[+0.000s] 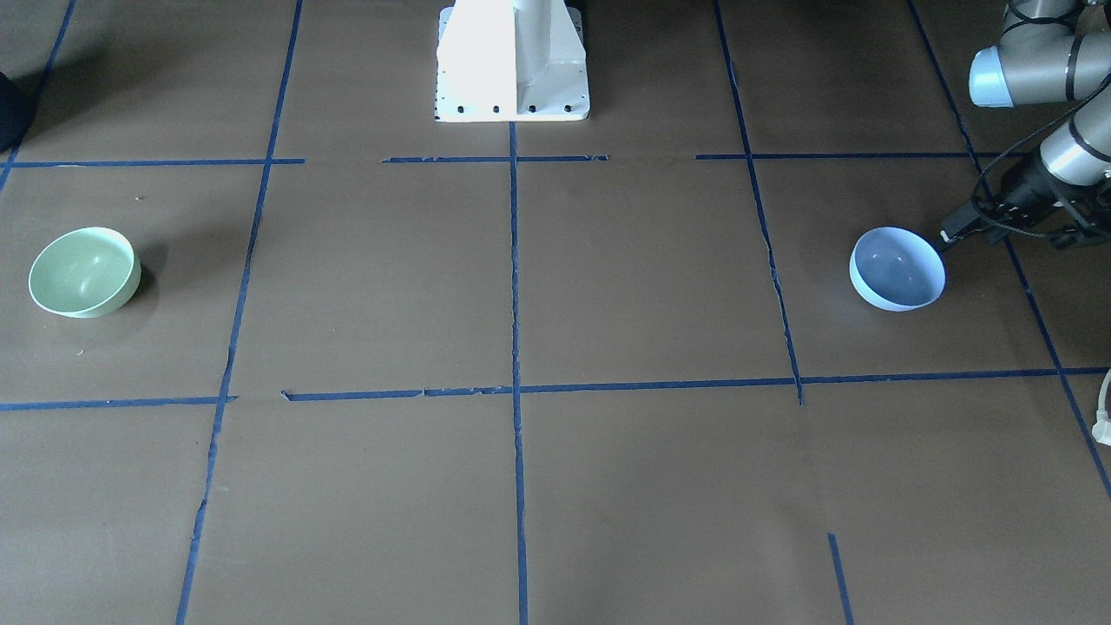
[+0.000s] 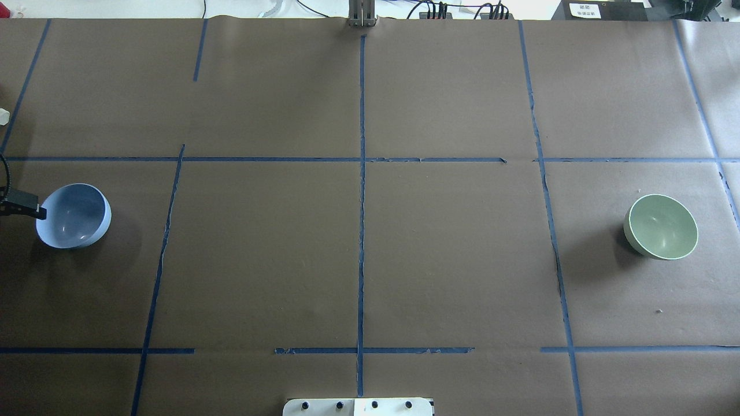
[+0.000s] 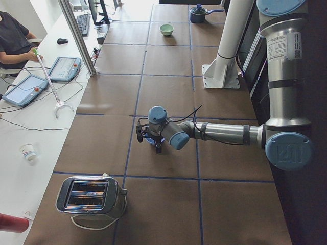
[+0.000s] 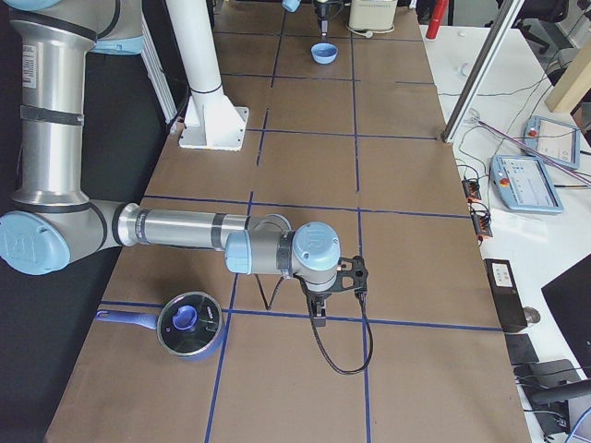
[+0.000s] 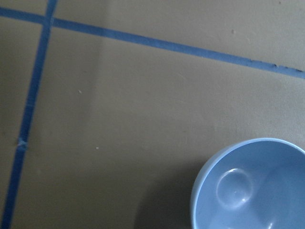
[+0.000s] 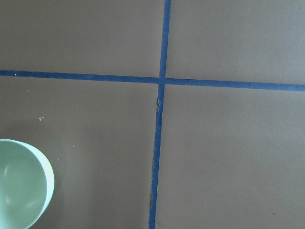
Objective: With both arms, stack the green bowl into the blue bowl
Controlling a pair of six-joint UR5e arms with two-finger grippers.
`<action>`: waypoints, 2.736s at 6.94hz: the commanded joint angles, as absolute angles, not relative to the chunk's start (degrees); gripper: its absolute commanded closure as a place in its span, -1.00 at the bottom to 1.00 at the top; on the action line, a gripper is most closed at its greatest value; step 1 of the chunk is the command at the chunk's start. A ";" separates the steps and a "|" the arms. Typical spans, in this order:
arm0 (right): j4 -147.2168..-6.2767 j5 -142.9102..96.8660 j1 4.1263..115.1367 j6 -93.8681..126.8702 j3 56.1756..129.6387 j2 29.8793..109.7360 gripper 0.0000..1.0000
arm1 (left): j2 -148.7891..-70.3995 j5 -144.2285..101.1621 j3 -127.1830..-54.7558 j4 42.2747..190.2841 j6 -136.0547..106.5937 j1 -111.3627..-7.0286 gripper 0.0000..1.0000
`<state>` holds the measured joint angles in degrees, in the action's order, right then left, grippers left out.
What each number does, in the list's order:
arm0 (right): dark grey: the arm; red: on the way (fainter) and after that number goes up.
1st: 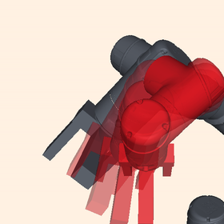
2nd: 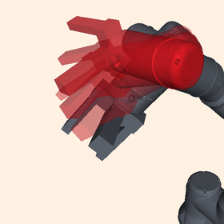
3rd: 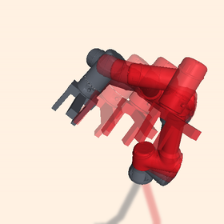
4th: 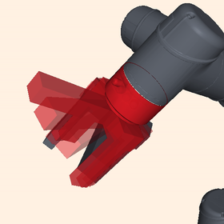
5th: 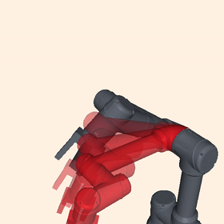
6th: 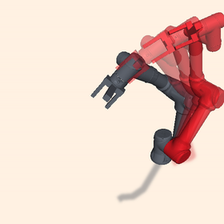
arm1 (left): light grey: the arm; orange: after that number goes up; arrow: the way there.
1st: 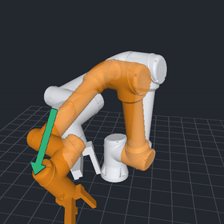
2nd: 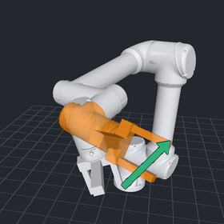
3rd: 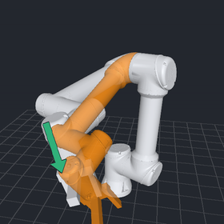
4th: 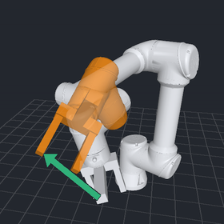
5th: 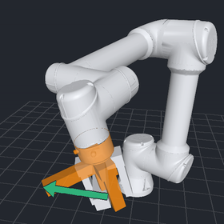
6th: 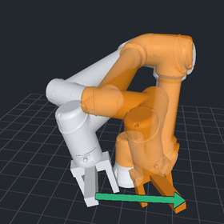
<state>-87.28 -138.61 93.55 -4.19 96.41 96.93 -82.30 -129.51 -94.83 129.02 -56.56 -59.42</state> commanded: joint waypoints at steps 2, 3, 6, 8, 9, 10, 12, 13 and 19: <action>-87.28 -138.43 93.60 -4.22 96.33 96.94 -1.00 | -84.64 -127.53 -91.15 131.13 -59.06 -56.51 -0.61; -87.28 -138.43 93.52 -4.22 96.33 96.94 -1.00 | -84.55 -127.62 -91.14 131.13 -59.15 -56.51 0.02; -87.28 -138.60 93.52 -4.22 96.42 96.86 -1.00 | -84.73 -128.49 -92.97 130.70 -59.24 -56.51 1.00; -87.45 -138.52 93.52 -4.22 97.21 97.03 -1.00 | -86.99 -136.74 -97.97 128.25 -64.90 -56.69 1.00; -87.45 -138.25 93.60 -4.22 97.12 97.12 -1.00 | -92.75 -136.58 -98.87 123.88 -70.08 -56.43 1.00; -87.36 -138.16 93.60 -4.31 97.21 96.95 -1.00 | -100.99 -136.23 -99.05 117.92 -76.14 -54.95 1.00; -87.28 -138.43 93.60 -4.22 97.47 97.20 -1.00 | -114.98 -129.08 -98.01 111.13 -91.51 -43.31 1.00; -87.28 -138.51 93.52 -4.22 97.56 96.86 -1.00 | -122.27 -122.06 -97.22 105.35 -95.06 -37.41 1.00; -87.28 -138.96 93.52 -4.22 98.08 97.12 -1.00 | -129.82 -113.91 -89.74 105.03 -98.00 -30.41 -0.35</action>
<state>-87.28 -138.97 93.52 -4.18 97.84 97.03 -129.84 -113.95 -89.88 105.02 -98.38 -30.49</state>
